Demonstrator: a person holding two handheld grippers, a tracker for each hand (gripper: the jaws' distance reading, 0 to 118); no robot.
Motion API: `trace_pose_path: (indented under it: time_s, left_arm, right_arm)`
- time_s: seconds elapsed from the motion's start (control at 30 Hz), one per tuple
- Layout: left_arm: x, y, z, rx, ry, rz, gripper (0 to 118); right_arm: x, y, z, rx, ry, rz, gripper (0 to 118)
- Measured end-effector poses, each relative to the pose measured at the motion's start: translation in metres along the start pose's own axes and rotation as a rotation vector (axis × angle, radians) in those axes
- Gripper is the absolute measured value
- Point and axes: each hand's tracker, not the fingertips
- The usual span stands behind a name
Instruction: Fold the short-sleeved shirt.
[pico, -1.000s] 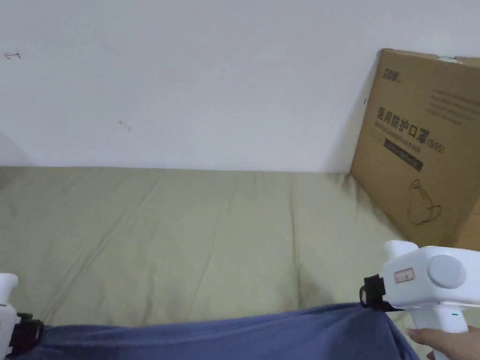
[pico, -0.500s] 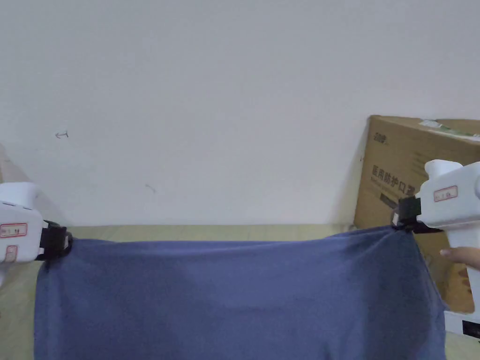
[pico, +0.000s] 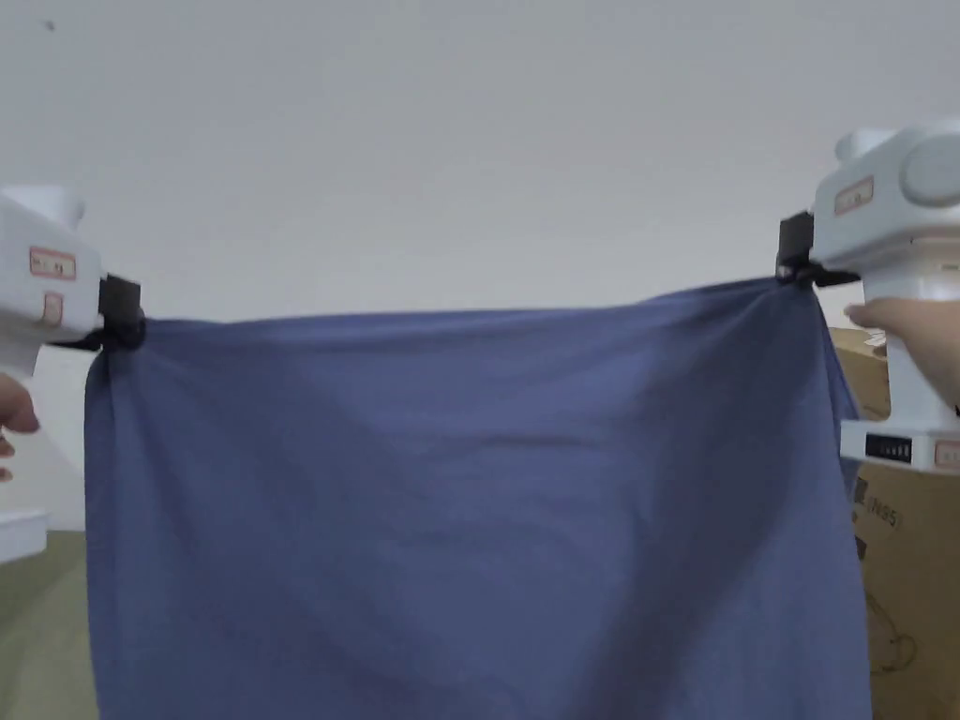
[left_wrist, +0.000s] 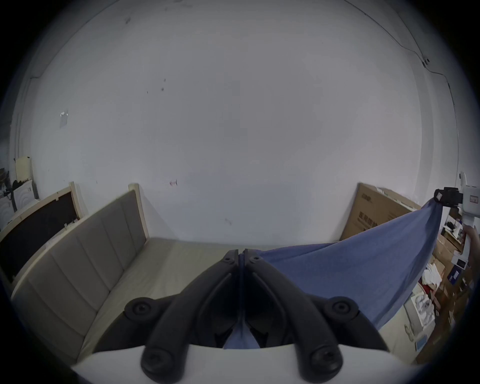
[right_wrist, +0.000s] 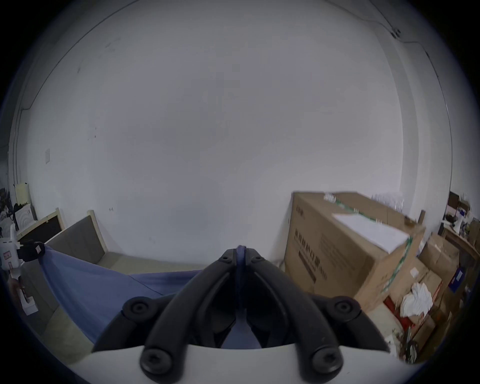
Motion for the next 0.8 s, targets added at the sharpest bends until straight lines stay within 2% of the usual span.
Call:
trace_pose_path:
  time_s: [0.17, 0.3, 0.4, 0.5, 0.6, 0.7, 0.8]
  left_arm:
    - [0.019, 0.014, 0.006, 0.06, 0.01, 0.004, 1]
    - [0.011, 0.007, -0.009, 0.057, 0.047, -0.041, 2]
    - [0.019, -0.024, -0.019, 0.004, 0.047, -0.045, 1]
    - [0.024, -0.082, -0.028, -0.109, 0.024, -0.033, 1]
    - [0.023, -0.164, -0.029, -0.252, -0.029, 0.028, 1]
    - [0.013, -0.261, -0.028, -0.404, -0.06, 0.143, 1]
    - [0.005, -0.356, 0.01, -0.561, -0.065, 0.183, 1]
  right_arm:
    - [-0.018, 0.025, -0.018, 0.079, -0.066, 0.101, 4]
    - [-0.024, 0.017, -0.038, 0.09, -0.067, 0.111, 4]
    - [-0.022, -0.024, -0.046, 0.066, -0.068, 0.091, 4]
    - [-0.016, -0.096, -0.055, -0.04, -0.03, 0.009, 4]
    - [-0.009, -0.198, -0.052, -0.203, -0.026, -0.074, 4]
    - [-0.006, -0.313, -0.027, -0.404, -0.019, -0.093, 4]
    - [0.008, -0.414, 0.011, -0.575, -0.006, -0.061, 4]
